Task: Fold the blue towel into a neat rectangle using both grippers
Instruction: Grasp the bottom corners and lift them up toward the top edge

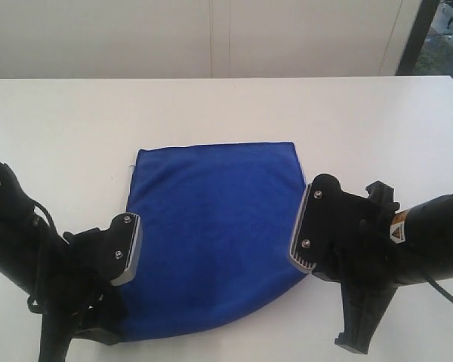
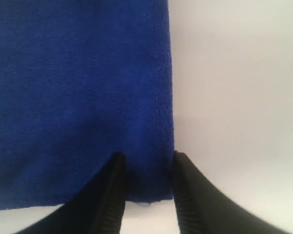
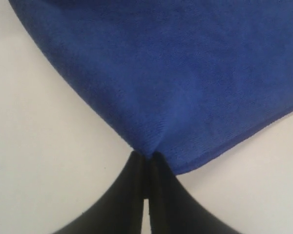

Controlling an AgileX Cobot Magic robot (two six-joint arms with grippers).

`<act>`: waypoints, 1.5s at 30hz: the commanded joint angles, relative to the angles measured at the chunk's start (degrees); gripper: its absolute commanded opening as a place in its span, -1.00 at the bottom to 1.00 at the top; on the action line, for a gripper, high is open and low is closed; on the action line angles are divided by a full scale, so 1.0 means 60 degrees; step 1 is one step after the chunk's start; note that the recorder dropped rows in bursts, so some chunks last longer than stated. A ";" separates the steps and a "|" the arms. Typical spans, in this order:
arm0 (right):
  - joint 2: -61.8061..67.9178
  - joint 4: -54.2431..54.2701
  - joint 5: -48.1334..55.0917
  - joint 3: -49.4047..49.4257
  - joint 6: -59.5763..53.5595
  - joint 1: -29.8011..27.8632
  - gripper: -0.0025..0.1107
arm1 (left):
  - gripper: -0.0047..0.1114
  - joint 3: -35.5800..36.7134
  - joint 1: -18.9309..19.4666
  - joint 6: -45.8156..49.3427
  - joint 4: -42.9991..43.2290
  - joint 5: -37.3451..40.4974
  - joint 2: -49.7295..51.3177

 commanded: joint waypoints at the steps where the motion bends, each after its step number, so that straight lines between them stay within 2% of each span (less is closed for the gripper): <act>1: 0.0002 0.0072 -0.0042 0.0048 0.0037 0.0037 -0.96 | -0.47 0.0057 0.0012 0.0042 -0.0189 0.0158 0.0214; 5: 0.0002 0.0072 -0.0042 0.0048 0.0037 0.0037 -0.96 | -0.88 0.0057 0.0012 0.0042 -0.0189 0.0158 0.0255; 6: 0.0002 0.0072 -0.0042 0.0048 0.0037 0.0037 -0.96 | -0.92 0.0036 0.0012 0.0076 -0.0170 0.0158 0.0255; 11: 0.0002 0.0072 -0.0042 0.0048 0.0037 0.0037 -0.96 | -0.92 -0.0187 0.0012 -0.0085 -0.0170 0.0240 -0.0015; 16: 0.0002 0.0072 -0.0042 0.0048 0.0037 0.0037 -0.96 | -0.92 -0.0324 0.0012 -0.0380 -0.0170 0.0929 -0.0749; 24: 0.0002 0.0072 -0.0042 0.0048 0.0037 0.0037 -0.96 | -0.92 -0.0324 0.0012 -0.1537 0.0161 0.0825 -0.1704; 31: 0.0002 0.0050 -0.0444 0.0014 0.0448 0.0037 -0.96 | -0.92 -0.0766 0.0012 -0.3882 0.0500 0.0527 -0.1787; 39: 0.0002 0.0030 -0.1513 -0.0205 0.1406 -0.0128 -0.96 | -0.92 -0.1225 0.0012 -0.5743 0.1173 0.0326 -0.1787; 43: 0.0002 0.0030 -0.2466 -0.0205 0.1714 -0.0357 -0.96 | -0.92 -0.1223 0.0012 -0.7206 0.2103 -0.0613 -0.1787; 45: 0.0002 0.0030 -0.2891 -0.0205 0.1714 -0.0477 -0.96 | -0.92 -0.1223 0.0012 -0.7364 0.2151 -0.1107 -0.1787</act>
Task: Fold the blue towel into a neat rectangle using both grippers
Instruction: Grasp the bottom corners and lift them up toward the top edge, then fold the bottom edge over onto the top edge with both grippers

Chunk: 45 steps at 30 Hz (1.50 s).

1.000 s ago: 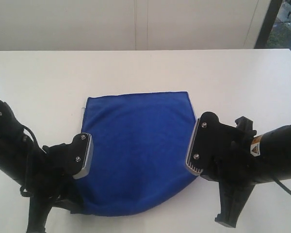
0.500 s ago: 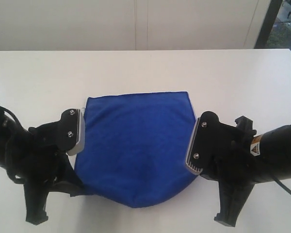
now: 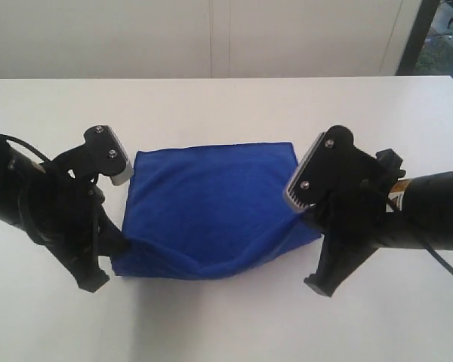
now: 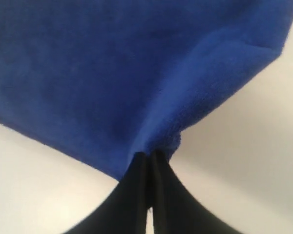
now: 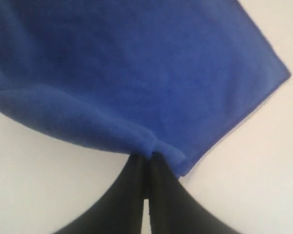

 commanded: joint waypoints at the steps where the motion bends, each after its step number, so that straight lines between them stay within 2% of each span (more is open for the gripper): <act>1: -0.0013 0.0008 -0.1091 -0.0068 0.0252 -0.0329 -0.96 | -0.92 -0.0043 0.0012 -0.0931 0.0343 -0.0906 -0.0093; 10: 0.0846 0.0008 -0.3067 -0.0068 0.0447 -0.0735 -0.96 | -0.92 -0.0043 0.0012 -0.1485 0.0324 -0.3489 0.0585; 16: 0.1725 0.0776 -0.4522 -0.0286 0.0426 -0.0735 -0.96 | -0.92 -0.0066 0.0012 -0.1644 0.0310 -0.4796 0.1200; 30: 0.3415 0.1406 -0.4768 -0.1978 0.0105 -0.1343 -0.96 | -0.92 -0.2145 0.0129 -0.2143 0.0310 -0.4962 0.2369; 39: 0.4777 0.1413 -0.5629 -0.2552 -0.0064 -0.1359 -0.96 | -0.92 -0.2522 0.0194 -0.2146 0.0194 -0.5507 0.3578; 45: 0.5128 0.1413 -0.5813 -0.2713 -0.0064 -0.1359 -0.96 | -0.92 -0.2537 0.0194 -0.2111 0.0148 -0.5546 0.3784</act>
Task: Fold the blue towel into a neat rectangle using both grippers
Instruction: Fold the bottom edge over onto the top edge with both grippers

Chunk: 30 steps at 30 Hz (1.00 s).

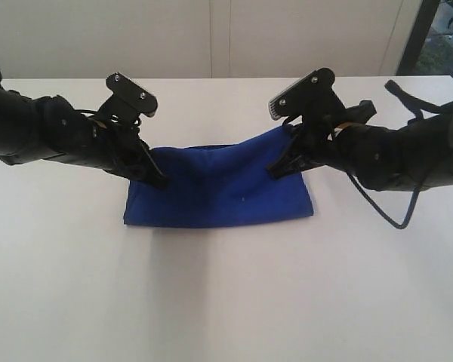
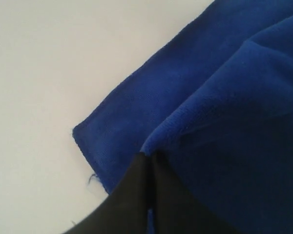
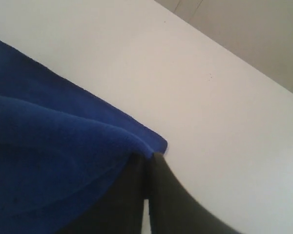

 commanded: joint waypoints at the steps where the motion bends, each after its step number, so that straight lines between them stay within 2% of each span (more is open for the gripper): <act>1: 0.0058 -0.0006 -0.0285 -0.0146 -0.0083 -0.0066 -0.96 | -0.92 -0.0071 0.0046 -0.0090 -0.0201 0.0014 -0.0088; 11: -0.0117 0.0179 -0.1249 -0.0170 -0.0341 -0.0112 -0.96 | -0.92 -0.0655 0.0080 -0.0026 -0.0242 0.0210 -0.0507; 19: 0.0173 0.0195 -0.1748 -0.0210 -0.0341 -0.0216 -0.96 | -0.92 -0.0668 0.0426 -0.0079 -0.0242 0.0354 -0.0265; 30: 0.0748 0.0251 -0.2233 -0.0286 -0.0341 -0.0221 -0.96 | -0.92 -0.0684 0.0433 -0.0079 -0.0242 0.0783 -0.0267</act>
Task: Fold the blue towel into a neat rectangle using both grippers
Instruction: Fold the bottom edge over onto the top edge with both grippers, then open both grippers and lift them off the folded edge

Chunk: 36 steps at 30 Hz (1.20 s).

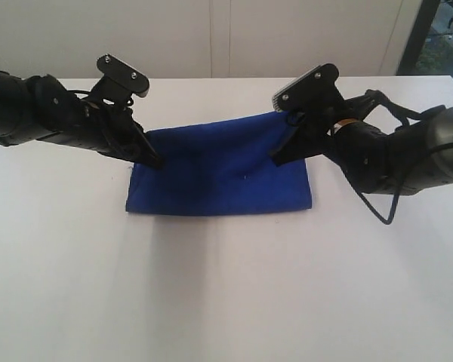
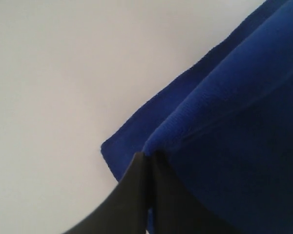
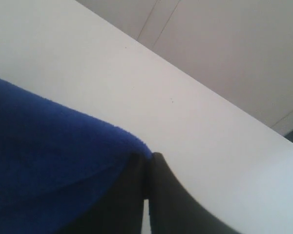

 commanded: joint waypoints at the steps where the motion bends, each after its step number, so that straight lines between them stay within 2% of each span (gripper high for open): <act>1: -0.0021 0.0048 -0.0302 -0.0031 -0.0040 -0.0066 -0.96 | -0.92 -0.0052 0.0020 -0.0079 -0.0172 0.0466 -0.0296; 5: -0.0084 0.0048 -0.0263 -0.0031 -0.0040 -0.0066 -0.96 | -0.92 -0.0052 0.0020 -0.0079 -0.0172 0.0894 -0.0691; 15: -0.1196 0.0048 0.1366 -0.0013 -0.0040 -0.0045 -0.96 | -0.92 -0.0052 0.0020 -0.0102 -0.0172 0.2192 -0.1503; 21: -0.1059 0.0048 0.1184 -0.0013 -0.0040 -0.0045 -0.96 | -0.92 -0.0052 0.0049 -0.0126 -0.0172 0.1910 -0.1435; 28: -0.0382 0.0048 0.0276 -0.0013 -0.0040 -0.0045 -0.96 | -0.92 -0.0052 0.0498 -0.0150 -0.0172 0.1717 -0.0919; 36: 0.0347 -0.0110 -0.0936 -0.0013 -0.0040 -0.0045 -0.96 | -0.92 -0.0052 0.0498 -0.0121 -0.0172 0.1016 -0.0163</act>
